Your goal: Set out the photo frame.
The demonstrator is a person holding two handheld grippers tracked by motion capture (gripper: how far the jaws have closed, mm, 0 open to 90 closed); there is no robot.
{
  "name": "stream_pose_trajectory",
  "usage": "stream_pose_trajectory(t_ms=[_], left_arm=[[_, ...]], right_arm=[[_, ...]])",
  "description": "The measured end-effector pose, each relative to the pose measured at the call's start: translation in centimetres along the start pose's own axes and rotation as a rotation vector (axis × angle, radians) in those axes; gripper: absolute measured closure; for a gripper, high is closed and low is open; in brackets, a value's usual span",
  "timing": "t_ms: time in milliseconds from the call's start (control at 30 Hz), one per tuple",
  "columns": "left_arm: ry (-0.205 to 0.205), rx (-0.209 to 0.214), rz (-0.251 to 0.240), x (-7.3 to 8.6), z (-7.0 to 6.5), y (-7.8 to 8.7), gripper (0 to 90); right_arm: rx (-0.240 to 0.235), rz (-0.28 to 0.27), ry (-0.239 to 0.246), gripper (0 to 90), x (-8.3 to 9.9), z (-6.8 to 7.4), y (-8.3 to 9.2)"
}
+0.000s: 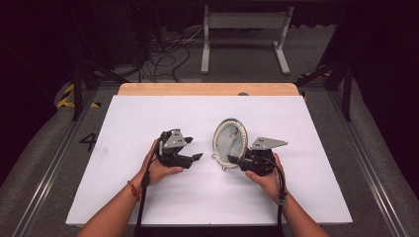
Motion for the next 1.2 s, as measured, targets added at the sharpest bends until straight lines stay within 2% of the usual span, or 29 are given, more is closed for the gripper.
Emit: stream_pose_trajectory(t_ms=[67,300,367,400,467,500,567,600,667,700,767,867,900,933,1000,1033,1100,1200], left_arm=[[0.013,0.022,0.026,-0.1,0.1,-0.8,25.6],[0.031,0.027,0.010,-0.6,0.2,-2.6,24.6],[0.056,0.062,0.023,-0.8,0.3,-3.2,24.2],[0.061,0.062,0.016,-0.9,0.3,-3.3,24.2],[0.074,0.071,0.005,-1.3,0.4,-3.6,24.6],[0.084,0.074,-0.004,-1.6,0.4,-3.8,25.5],[0.079,0.071,-0.011,-1.7,0.4,-4.0,26.5],[0.068,0.071,-0.010,-1.8,0.3,-4.1,26.5],[0.052,0.058,0.001,-1.8,0.1,-4.5,26.6],[0.046,0.057,0.010,-1.7,0.1,-4.6,27.0],[0.056,0.077,0.016,-1.6,0.0,-4.9,27.2],[0.047,0.106,0.019,-1.6,-0.4,-5.1,30.8],[0.035,0.131,0.025,-1.6,-0.7,-5.1,34.9],[0.020,0.140,0.026,-1.6,-1.0,-5.1,43.1],[0.012,0.132,0.032,-1.6,-1.0,-5.1,43.6],[0.013,0.127,0.034,-1.6,-0.9,-4.9,46.9],[0.032,0.122,0.034,-1.5,-0.6,-4.6,51.8],[0.033,0.112,0.048,-1.4,-0.7,-4.4,51.6]], right_arm=[[-0.025,-0.009,-0.002,76.1,0.0,-0.3,0.0],[-0.069,0.006,0.018,75.6,-0.3,-0.7,-0.4],[-0.077,0.000,0.013,74.8,-0.3,-0.7,-0.5],[-0.075,0.000,0.009,71.6,-0.3,-0.7,-0.5],[-0.046,0.019,0.016,59.5,-0.3,-0.6,-0.5],[-0.034,0.017,0.008,58.9,-0.2,-0.4,-0.2],[0.005,0.022,0.023,56.2,-0.2,-0.1,0.5],[0.005,0.022,0.023,56.2,-0.2,-0.1,0.5],[0.036,0.000,0.008,60.7,-0.2,0.2,1.5],[0.076,-0.022,0.005,63.6,-0.2,0.7,2.5],[0.089,-0.029,0.005,64.4,-0.1,1.0,2.8],[0.146,-0.049,-0.012,76.1,0.2,0.9,3.2],[0.143,-0.061,-0.018,76.3,0.3,0.9,3.2],[0.142,-0.073,-0.025,76.4,0.3,0.9,3.1],[0.143,-0.066,-0.021,76.4,0.2,0.8,3.1],[0.142,-0.067,-0.022,76.5,0.2,0.8,3.1],[0.139,-0.069,-0.031,76.5,0.2,0.6,3.1],[0.135,-0.074,-0.039,76.5,0.2,0.4,3.1]])
Point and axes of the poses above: each handheld gripper's, and its own axes: y roughly backward along the jaws, x roughly out of its underside, z roughly to its left, the point moved 5 cm from there along -y, roughly forward along the jaws, and after that the axes turned 13 degrees about y, right-handed, at the moved point
